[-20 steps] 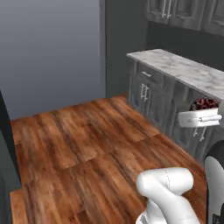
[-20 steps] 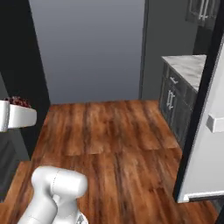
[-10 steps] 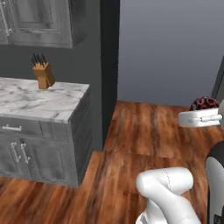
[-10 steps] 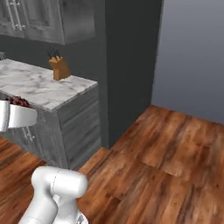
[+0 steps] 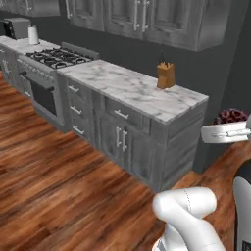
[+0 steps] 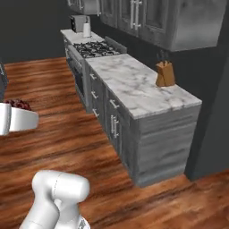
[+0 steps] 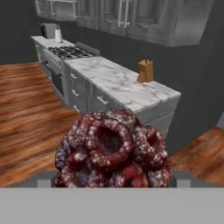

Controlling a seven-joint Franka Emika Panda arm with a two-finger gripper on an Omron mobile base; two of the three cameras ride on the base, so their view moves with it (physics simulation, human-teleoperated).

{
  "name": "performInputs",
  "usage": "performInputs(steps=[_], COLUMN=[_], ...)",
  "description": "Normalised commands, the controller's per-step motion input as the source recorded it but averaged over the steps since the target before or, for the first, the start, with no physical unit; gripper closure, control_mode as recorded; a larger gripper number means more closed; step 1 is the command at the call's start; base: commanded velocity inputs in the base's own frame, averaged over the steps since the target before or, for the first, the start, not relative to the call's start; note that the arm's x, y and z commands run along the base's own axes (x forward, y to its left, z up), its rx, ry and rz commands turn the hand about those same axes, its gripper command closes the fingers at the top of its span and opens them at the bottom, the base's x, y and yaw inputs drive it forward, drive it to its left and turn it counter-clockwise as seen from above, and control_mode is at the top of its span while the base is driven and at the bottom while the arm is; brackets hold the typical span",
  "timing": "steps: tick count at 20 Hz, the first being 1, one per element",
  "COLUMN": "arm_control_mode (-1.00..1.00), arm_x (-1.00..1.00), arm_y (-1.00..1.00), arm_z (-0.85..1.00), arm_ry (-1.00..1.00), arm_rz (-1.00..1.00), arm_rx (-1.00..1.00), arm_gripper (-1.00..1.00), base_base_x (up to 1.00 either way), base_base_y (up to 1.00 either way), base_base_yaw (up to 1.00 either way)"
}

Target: Take the cake and donut from the fridge and place them on the empty tray on the dining counter.

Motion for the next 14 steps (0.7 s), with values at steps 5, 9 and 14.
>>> performInputs(steps=[5,9,14], arm_control_mode=[1.00,1.00,1.00], arm_x=[0.00,0.00,0.00], arm_y=[0.00,0.00,0.00], arm_z=[0.00,0.00,0.00], arm_ry=[0.00,0.00,0.00], arm_rz=[0.00,0.00,0.00], arm_rx=[0.00,0.00,0.00], arm_gripper=[1.00,1.00,1.00], base_base_x=[0.48,0.90,0.87], base_base_y=[0.18,0.08,0.20], base_base_yaw=[0.89,0.76,0.33])
